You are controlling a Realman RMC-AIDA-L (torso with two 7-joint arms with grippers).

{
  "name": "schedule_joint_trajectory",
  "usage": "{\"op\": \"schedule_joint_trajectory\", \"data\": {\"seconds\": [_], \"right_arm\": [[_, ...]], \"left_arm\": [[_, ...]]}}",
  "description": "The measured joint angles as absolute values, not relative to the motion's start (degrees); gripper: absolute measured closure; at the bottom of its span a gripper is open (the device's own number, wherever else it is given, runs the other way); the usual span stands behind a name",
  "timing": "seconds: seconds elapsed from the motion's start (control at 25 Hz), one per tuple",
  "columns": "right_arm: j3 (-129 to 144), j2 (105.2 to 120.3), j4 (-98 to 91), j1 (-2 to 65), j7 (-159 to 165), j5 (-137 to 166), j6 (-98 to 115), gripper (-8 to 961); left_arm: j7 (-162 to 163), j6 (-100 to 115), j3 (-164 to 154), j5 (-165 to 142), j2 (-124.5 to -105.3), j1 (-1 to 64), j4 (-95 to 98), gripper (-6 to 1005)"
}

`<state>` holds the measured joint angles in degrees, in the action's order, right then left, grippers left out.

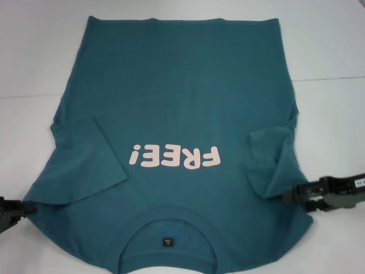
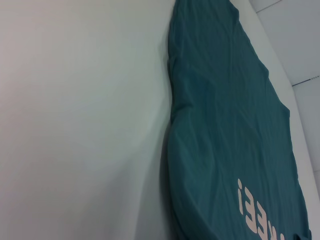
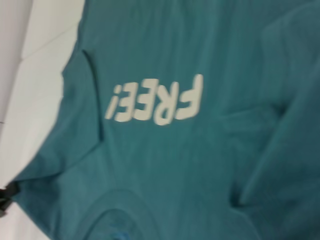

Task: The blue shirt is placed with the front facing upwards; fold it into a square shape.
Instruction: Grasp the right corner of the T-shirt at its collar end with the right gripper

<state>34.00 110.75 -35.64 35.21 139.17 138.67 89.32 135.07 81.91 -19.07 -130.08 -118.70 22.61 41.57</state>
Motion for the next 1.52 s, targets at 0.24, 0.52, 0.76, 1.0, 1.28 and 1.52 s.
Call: {"op": "schedule_joint_trajectory", "data": {"seconds": [0.24,0.52,0.76,1.0,1.28,1.52], "right_arm": [[34.14,110.58,-35.75,35.25,140.28,142.06,88.87,41],[34.93,109.85,-35.81,35.16,141.57,142.32,88.85,41],[35.46,110.46,-35.7,35.9,142.42,145.36,87.4,41],[34.97,110.55,-36.17,36.11,142.64,145.55,87.59,42],[35.31,111.51,-35.67,36.97,142.16,145.49,87.32,42],[35.34,113.16,-35.5,38.71,139.49,140.8,87.47,42]], "left_arm": [[135.09,81.91,-18.87,-130.08,-118.74,22.59,41.57,974],[135.07,81.91,-18.46,-130.08,-118.74,22.5,41.57,974],[135.04,81.91,-18.38,-130.08,-118.74,22.69,41.52,973],[135.0,81.91,-18.36,-130.06,-118.74,22.58,41.48,973],[135.0,81.53,-18.27,-130.01,-118.83,22.59,41.48,973],[135.0,81.47,-18.28,-129.98,-118.83,22.8,41.48,973]]}}
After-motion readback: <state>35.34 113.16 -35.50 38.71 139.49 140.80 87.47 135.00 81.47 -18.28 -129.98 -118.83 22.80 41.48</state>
